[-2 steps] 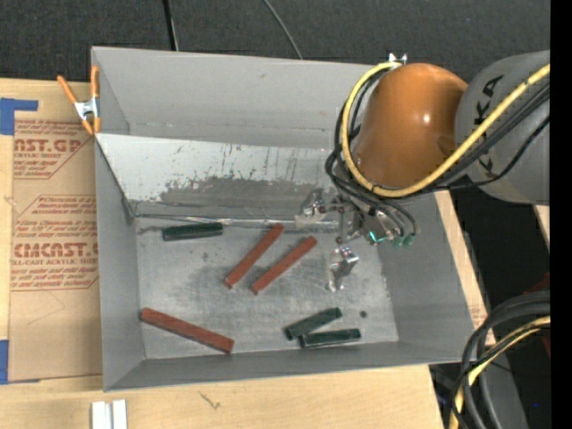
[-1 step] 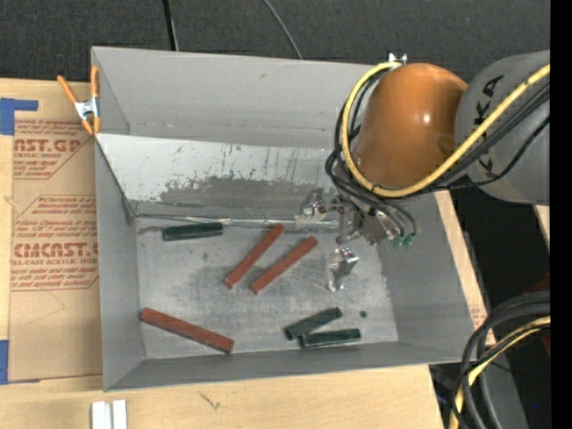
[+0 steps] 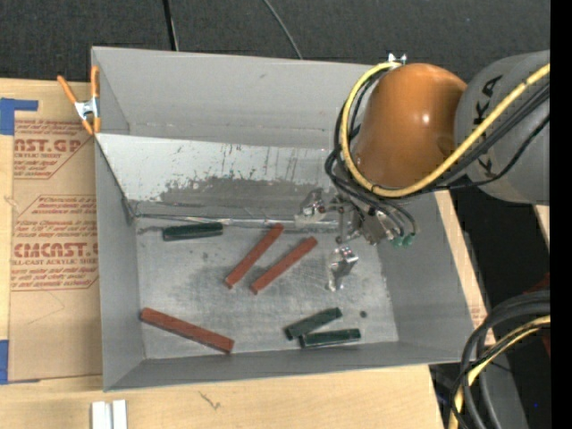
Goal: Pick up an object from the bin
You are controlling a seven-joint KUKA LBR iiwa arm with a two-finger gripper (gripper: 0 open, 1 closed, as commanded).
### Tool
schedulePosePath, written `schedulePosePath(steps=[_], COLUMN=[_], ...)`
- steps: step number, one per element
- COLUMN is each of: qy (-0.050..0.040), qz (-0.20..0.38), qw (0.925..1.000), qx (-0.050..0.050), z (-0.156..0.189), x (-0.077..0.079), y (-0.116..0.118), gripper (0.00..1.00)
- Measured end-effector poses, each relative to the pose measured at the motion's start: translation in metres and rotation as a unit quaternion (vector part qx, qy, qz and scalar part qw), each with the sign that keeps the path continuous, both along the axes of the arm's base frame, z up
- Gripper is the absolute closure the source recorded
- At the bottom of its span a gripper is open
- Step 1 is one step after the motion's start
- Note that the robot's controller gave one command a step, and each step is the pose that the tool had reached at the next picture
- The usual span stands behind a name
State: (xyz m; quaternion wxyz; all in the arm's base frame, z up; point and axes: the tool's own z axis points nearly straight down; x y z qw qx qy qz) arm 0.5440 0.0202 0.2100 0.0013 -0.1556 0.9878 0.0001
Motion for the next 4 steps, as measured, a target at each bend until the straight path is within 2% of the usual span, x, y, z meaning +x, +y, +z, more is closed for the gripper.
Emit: schedulePosePath(steps=[1, 2, 3, 4], qy=[-0.0012, -0.0029, 0.0041, 0.0002], qz=[0.098, 0.108, 0.137, 0.173], qw=[0.9952, 0.9941, 0.9906, 0.9849], qx=[0.000, -0.002, 0.002, 0.000], z=[-0.046, -0.064, -0.083, -0.127], x=[0.009, 0.015, 0.008, 0.047], y=[-0.026, -0.032, -0.014, 0.004], gripper=[0.00, 0.00, 0.00, 1.00])
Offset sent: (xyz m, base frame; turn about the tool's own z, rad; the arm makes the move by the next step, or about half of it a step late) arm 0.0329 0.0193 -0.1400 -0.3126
